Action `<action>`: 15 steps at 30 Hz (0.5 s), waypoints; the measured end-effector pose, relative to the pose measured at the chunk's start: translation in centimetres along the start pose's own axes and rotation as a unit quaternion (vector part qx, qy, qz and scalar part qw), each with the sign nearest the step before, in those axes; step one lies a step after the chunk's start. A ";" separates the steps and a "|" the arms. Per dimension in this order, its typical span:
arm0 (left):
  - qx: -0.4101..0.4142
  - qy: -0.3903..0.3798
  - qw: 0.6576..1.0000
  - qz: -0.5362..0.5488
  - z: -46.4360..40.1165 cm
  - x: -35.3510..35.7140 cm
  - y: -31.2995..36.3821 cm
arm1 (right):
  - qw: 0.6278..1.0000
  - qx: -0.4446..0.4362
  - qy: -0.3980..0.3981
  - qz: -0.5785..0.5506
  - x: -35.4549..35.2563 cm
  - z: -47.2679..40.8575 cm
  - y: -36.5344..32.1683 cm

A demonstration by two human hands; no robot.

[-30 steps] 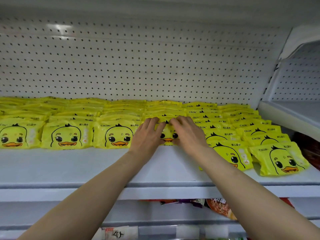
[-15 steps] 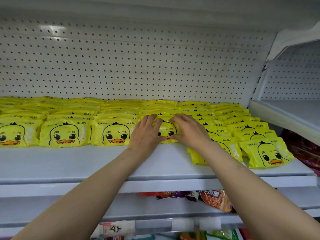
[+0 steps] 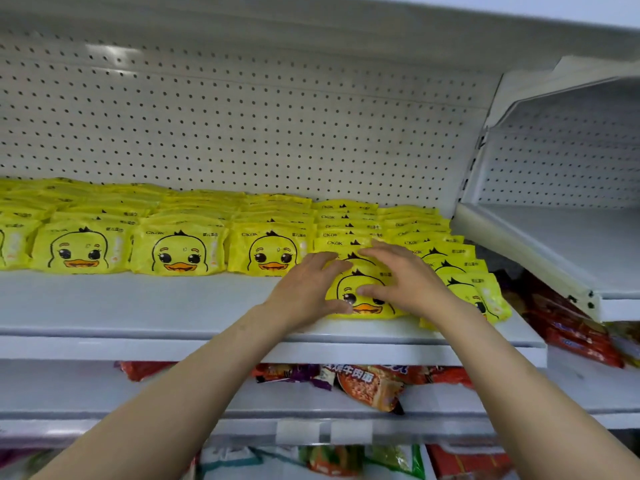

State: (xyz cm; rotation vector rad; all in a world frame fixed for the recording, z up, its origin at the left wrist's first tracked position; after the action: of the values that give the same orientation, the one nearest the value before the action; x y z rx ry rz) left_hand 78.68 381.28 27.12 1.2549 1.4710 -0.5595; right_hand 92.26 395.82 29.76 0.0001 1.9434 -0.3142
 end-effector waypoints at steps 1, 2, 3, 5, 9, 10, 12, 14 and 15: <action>-0.005 -0.002 1.000 -0.001 0.1 0.0 0.1 | 1.000 -0.011 -0.016 -0.001 0.0 0.1 0.2; -0.008 -0.005 1.000 -0.002 0.2 -0.1 0.3 | 0.999 -0.021 -0.032 -0.001 0.1 0.3 0.4; -0.010 -0.008 1.000 -0.005 0.3 -0.2 0.4 | 0.998 -0.032 -0.047 0.001 0.2 0.5 0.5; -0.013 -0.010 1.000 -0.014 0.5 -0.2 0.7 | 0.996 -0.049 -0.067 0.013 0.4 0.8 0.8; -0.032 0.010 0.999 -0.041 0.6 0.1 1.5 | 0.994 -0.082 -0.064 0.040 0.5 0.9 1.0; -0.033 0.016 0.998 -0.053 0.5 0.2 1.5 | 0.993 -0.090 -0.054 0.052 0.6 0.8 1.0; -0.037 0.041 0.996 -0.073 0.2 0.4 1.6 | 0.991 -0.107 -0.026 0.071 0.8 0.5 1.1; -0.042 0.071 0.992 -0.091 -0.1 0.5 1.8 | 0.989 -0.116 0.001 0.088 1.3 0.1 1.3; -0.044 0.088 0.990 -0.106 -0.3 0.5 1.9 | 0.988 -0.117 0.008 0.098 1.5 -0.2 1.4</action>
State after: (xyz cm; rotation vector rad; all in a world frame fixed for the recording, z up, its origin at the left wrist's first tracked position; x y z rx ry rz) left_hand 80.31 382.38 27.23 1.1087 1.7713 -0.5286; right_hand 91.69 396.96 28.17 0.0395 1.9682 0.0441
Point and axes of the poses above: each hand's wrist, its own z-axis away from the middle knuckle, its own x-axis out of the palm, y = z × x, the point moved 2 cm from there along -z, towards the middle knuckle, and after that the axes turned 11 degrees about -x, right-handed, at the moved point
